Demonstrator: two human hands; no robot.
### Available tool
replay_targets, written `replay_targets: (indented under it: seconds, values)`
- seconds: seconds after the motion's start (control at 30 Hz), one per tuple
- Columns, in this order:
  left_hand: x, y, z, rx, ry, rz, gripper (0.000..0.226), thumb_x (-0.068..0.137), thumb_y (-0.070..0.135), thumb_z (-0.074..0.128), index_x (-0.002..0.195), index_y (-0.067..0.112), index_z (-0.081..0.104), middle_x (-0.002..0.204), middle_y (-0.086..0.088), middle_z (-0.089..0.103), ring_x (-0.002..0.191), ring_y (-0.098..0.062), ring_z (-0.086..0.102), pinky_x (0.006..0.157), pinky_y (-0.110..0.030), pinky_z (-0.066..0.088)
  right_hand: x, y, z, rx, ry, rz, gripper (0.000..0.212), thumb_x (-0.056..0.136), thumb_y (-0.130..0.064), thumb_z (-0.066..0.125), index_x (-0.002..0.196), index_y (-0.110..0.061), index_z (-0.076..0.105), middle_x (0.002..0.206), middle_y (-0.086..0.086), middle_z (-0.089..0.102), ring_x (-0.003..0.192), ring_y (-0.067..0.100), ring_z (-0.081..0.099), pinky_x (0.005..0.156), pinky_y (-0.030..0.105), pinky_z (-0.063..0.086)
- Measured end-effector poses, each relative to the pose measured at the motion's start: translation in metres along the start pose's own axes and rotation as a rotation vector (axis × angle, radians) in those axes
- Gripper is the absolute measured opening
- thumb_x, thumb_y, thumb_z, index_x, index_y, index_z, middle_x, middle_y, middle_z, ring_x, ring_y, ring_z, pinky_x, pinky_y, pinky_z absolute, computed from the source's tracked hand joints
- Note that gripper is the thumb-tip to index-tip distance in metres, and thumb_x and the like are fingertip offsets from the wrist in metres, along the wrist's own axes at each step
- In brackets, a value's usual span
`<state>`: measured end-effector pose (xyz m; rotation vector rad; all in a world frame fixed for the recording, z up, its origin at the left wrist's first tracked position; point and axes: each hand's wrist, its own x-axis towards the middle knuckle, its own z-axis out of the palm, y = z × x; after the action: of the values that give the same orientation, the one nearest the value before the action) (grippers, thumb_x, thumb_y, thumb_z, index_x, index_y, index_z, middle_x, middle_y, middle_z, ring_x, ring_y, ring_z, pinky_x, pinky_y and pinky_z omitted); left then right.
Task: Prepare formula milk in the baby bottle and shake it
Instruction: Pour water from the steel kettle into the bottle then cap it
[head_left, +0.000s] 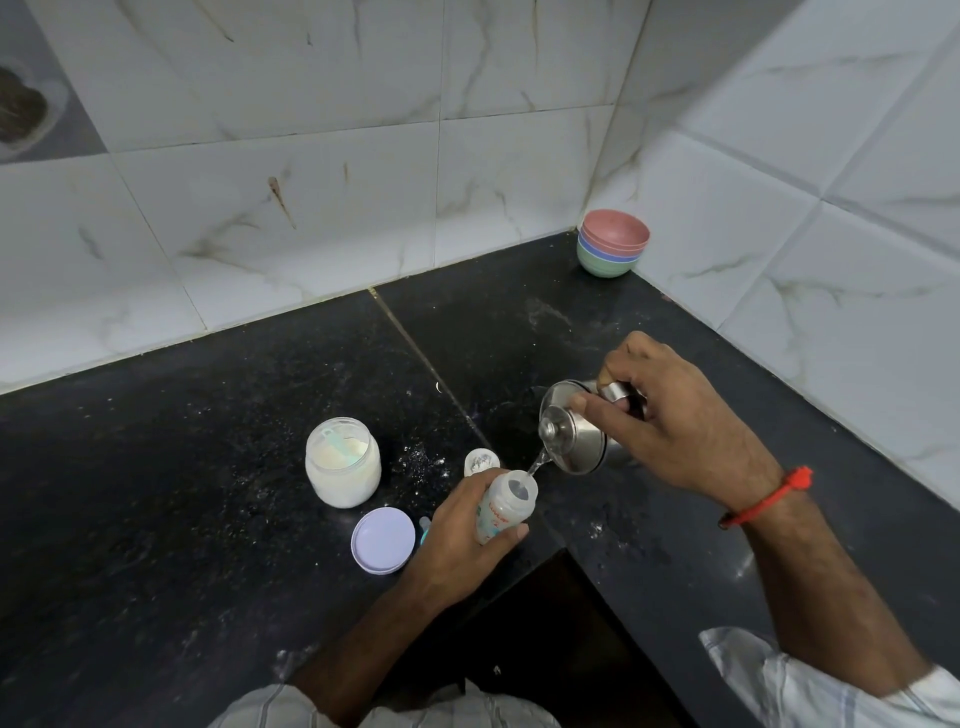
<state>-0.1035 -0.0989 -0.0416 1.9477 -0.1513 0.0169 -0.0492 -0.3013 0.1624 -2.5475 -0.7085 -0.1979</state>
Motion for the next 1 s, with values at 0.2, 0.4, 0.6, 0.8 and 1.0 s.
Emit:
replay_targets:
  seconds: [0.2,0.4,0.6,0.8,1.0]
  values:
    - [-0.001,-0.007,0.003,0.011,-0.008,-0.009,0.056,0.086,0.030,0.084,0.133,0.038,0.054,0.129,0.020,0.063,0.121,0.007,0.056,0.094,-0.001,0.041,0.000,0.001,-0.003,0.005,0.015,-0.024,0.032,0.091,-0.053,0.056,0.070,-0.032,0.046,0.082,-0.014,0.043,0.077,0.005,0.044,0.065,0.032,0.045]
    - [-0.002,-0.011,0.005,0.032,-0.024,-0.027,0.056,0.085,0.031,0.084,0.135,0.032,0.058,0.129,0.018,0.066,0.119,-0.001,0.061,0.093,0.001,0.038,-0.001,0.000,-0.008,-0.006,0.023,-0.037,0.031,0.091,-0.055,0.055,0.070,-0.035,0.044,0.081,-0.015,0.042,0.077,0.007,0.045,0.066,0.032,0.044]
    - [-0.002,-0.014,0.007,0.020,-0.049,-0.048,0.055,0.086,0.029,0.084,0.134,0.034,0.058,0.128,0.019,0.065,0.121,-0.001,0.060,0.094,0.001,0.039,-0.002,-0.002,-0.010,-0.010,0.046,-0.057,0.032,0.091,-0.062,0.050,0.072,-0.038,0.043,0.082,-0.017,0.041,0.076,0.009,0.046,0.065,0.033,0.046]
    - [-0.003,-0.018,0.008,0.011,-0.062,-0.049,0.055,0.086,0.028,0.083,0.135,0.033,0.058,0.129,0.019,0.065,0.122,-0.003,0.060,0.097,-0.004,0.042,-0.002,-0.004,-0.010,-0.026,0.056,-0.054,0.031,0.090,-0.063,0.048,0.071,-0.041,0.040,0.082,-0.018,0.041,0.077,0.006,0.045,0.063,0.041,0.051]
    - [-0.004,-0.015,0.007,0.013,-0.065,-0.054,0.054,0.086,0.027,0.083,0.134,0.033,0.058,0.128,0.019,0.066,0.121,0.000,0.059,0.093,0.000,0.040,-0.004,-0.005,-0.008,-0.016,0.035,-0.033,0.031,0.092,-0.056,0.055,0.072,-0.034,0.046,0.084,-0.016,0.042,0.078,0.007,0.045,0.065,0.043,0.053]
